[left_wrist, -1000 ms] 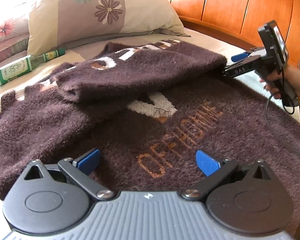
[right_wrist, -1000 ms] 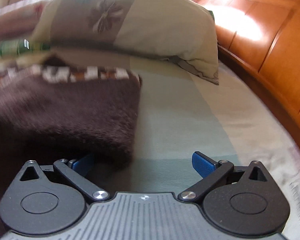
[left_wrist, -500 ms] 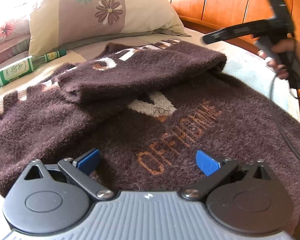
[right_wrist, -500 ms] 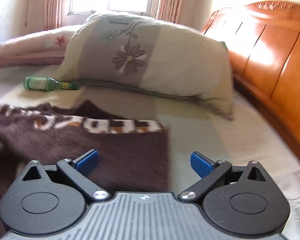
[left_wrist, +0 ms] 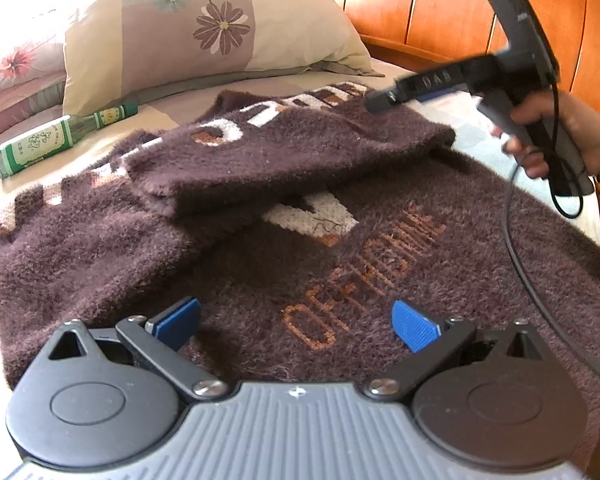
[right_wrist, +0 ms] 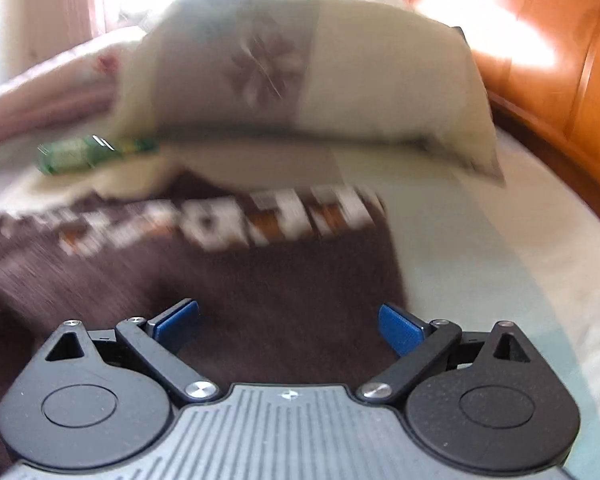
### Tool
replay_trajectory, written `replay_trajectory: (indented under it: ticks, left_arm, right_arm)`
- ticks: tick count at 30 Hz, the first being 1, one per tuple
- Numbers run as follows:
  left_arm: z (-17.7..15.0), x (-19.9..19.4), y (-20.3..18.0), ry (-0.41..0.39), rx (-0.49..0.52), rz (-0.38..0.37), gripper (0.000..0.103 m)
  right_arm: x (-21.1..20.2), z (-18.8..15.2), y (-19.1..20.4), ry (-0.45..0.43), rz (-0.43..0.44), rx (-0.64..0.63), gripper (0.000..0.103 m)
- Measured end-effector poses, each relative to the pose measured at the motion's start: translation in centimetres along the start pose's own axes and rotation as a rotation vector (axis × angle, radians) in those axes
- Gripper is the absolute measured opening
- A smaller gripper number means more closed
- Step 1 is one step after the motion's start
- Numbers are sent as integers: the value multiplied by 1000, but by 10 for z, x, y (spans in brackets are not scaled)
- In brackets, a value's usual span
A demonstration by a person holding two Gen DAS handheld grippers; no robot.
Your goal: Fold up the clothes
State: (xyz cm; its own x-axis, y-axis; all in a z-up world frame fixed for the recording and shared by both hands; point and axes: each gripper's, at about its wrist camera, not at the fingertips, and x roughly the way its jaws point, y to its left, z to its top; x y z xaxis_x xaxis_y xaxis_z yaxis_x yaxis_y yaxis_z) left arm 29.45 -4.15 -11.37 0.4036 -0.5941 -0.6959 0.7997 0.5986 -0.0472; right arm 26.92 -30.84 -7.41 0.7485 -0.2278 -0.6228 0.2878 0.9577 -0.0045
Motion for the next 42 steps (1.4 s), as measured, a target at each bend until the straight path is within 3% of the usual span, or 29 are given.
replay_trajectory:
  ticks: [5, 8, 13, 18, 20, 23, 27, 31, 33, 38, 42]
  left_arm:
    - [-2, -1, 4, 7, -6, 19, 102]
    - [-2, -2, 7, 12, -10, 22, 102]
    - [-3, -4, 12, 12, -28, 22, 102]
    - [-4, -3, 11, 20, -25, 29, 102]
    - [-4, -2, 11, 20, -21, 30, 102]
    - [-4, -1, 14, 21, -32, 29, 102]
    - [-4, -1, 16, 21, -38, 28, 102]
    - [-4, 1, 16, 25, -45, 34, 102]
    - [8, -2, 14, 28, -50, 39, 102]
    - [43, -8, 9, 35, -64, 53, 102]
    - [70, -13, 4, 41, -76, 64, 102]
  right_arm:
    - [31, 0, 29, 32, -25, -75, 99]
    - [58, -12, 28, 90, -12, -13, 103]
    - [47, 4, 29, 131, 33, -32, 103]
    - [41, 30, 39, 61, 56, -14, 103]
    - [56, 34, 45, 92, 53, -2, 103]
    - [85, 26, 55, 229, 103, -2, 103]
    - [67, 32, 39, 216, 149, 54, 103]
    - [25, 24, 12, 124, 61, 32, 103]
    - [8, 9, -1, 84, 5, 16, 103]
    - [13, -29, -19, 52, 63, 44, 103]
    - [6, -30, -13, 11, 40, -19, 103]
